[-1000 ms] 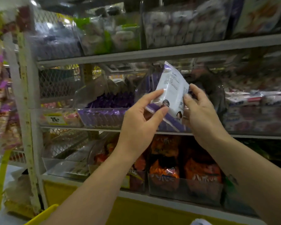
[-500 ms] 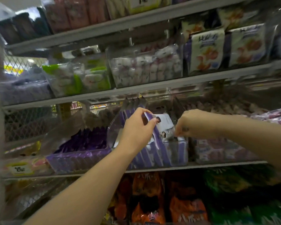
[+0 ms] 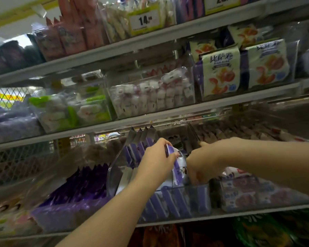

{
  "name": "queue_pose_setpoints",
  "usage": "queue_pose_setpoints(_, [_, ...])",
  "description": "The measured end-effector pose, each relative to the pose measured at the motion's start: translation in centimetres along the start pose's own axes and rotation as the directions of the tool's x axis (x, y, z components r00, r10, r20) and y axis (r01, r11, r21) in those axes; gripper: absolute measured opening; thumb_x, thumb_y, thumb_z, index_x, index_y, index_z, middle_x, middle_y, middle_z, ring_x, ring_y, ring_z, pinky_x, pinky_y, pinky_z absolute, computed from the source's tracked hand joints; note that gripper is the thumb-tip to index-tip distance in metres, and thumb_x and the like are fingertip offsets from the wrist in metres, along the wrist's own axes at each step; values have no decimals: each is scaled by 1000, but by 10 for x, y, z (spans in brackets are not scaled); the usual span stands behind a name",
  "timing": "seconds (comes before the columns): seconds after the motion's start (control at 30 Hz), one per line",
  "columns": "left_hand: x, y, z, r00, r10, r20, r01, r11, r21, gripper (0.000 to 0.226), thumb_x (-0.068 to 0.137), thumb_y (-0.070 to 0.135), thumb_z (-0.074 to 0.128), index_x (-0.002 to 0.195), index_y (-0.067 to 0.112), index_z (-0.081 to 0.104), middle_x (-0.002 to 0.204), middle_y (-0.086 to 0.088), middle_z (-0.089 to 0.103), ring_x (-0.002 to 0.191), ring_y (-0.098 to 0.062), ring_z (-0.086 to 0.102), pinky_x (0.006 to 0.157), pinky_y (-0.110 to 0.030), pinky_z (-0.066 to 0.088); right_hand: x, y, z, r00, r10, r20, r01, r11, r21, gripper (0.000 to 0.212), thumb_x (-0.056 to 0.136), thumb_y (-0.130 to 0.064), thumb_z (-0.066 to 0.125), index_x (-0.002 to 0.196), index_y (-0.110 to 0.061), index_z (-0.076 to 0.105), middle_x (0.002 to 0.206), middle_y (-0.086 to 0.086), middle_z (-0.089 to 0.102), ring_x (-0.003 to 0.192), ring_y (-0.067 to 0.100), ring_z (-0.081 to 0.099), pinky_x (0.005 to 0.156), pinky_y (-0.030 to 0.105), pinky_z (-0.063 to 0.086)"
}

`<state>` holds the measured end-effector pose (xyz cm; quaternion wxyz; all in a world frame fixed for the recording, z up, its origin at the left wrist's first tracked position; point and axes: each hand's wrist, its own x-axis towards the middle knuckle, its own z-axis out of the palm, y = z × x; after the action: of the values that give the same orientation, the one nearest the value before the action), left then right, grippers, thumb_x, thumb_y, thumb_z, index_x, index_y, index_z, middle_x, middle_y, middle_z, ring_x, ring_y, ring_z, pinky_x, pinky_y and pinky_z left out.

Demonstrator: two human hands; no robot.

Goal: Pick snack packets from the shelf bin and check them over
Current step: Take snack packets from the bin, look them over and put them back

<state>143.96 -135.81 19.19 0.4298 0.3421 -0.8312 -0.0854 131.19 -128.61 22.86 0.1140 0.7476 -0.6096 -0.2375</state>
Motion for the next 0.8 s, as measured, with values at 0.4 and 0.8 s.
queue_pose_setpoints(0.4, [1,-19,18,990,141,3,-141,989,-35,14,94,39,57,102,34,47,99,11,62,89,-7,61,81,-40,55,6,15,14,973,-62,-222,28,987,-156,26,94,-26,51,111,-37,68,112,-12,66,108,14,57,115,55,16])
queue_pose_setpoints(0.8, [0,-15,28,975,213,63,-209,976,-64,16,94,38,59,106,34,49,95,11,64,91,-10,61,80,-44,54,2,62,25,753,205,-625,246,794,557,24,90,-20,64,80,-42,65,80,-20,68,79,-8,62,70,6,43])
